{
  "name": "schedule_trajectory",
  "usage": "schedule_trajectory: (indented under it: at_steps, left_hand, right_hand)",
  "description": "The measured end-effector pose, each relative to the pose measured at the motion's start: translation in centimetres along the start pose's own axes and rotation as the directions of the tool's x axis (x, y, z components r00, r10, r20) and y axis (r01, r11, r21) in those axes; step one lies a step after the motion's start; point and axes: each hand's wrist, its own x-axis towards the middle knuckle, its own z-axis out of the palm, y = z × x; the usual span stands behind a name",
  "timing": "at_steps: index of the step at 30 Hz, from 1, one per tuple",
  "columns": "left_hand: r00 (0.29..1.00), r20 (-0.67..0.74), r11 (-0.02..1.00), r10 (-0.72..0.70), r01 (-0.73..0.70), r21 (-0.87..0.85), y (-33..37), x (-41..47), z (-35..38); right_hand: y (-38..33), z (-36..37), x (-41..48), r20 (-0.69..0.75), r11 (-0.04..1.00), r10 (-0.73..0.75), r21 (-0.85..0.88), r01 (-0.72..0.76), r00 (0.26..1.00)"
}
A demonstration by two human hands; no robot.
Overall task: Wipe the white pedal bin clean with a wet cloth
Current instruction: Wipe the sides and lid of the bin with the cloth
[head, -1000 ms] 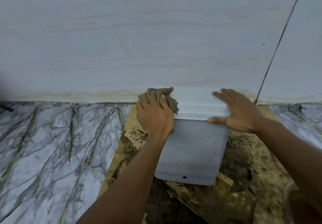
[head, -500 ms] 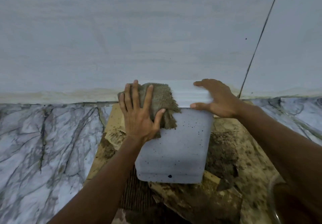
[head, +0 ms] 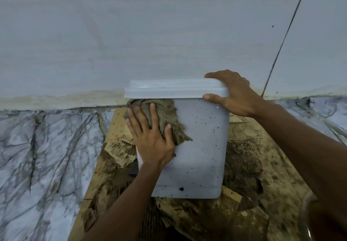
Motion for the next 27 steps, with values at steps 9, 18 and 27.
schedule_trajectory:
  at_steps: [9,18,27]
  left_hand:
    - [0.904,0.179,0.915,0.389,-0.401,0.039,9.0,-1.3,2.3]
    - [0.985,0.115,0.98,0.131,-0.146,0.134,-1.4,-2.6,0.5]
    - [0.895,0.205,0.907,0.397,-0.416,0.059,9.6,-1.2,2.5]
  right_hand:
    - [0.3,0.3,0.1,-0.054,0.999,0.016,0.043,-0.014,0.998]
    - [0.2,0.5,-0.1,-0.052,0.999,-0.001,0.035,0.003,0.999]
    - [0.9,0.5,-0.1,-0.062,1.0,0.007,0.029,-0.006,0.998]
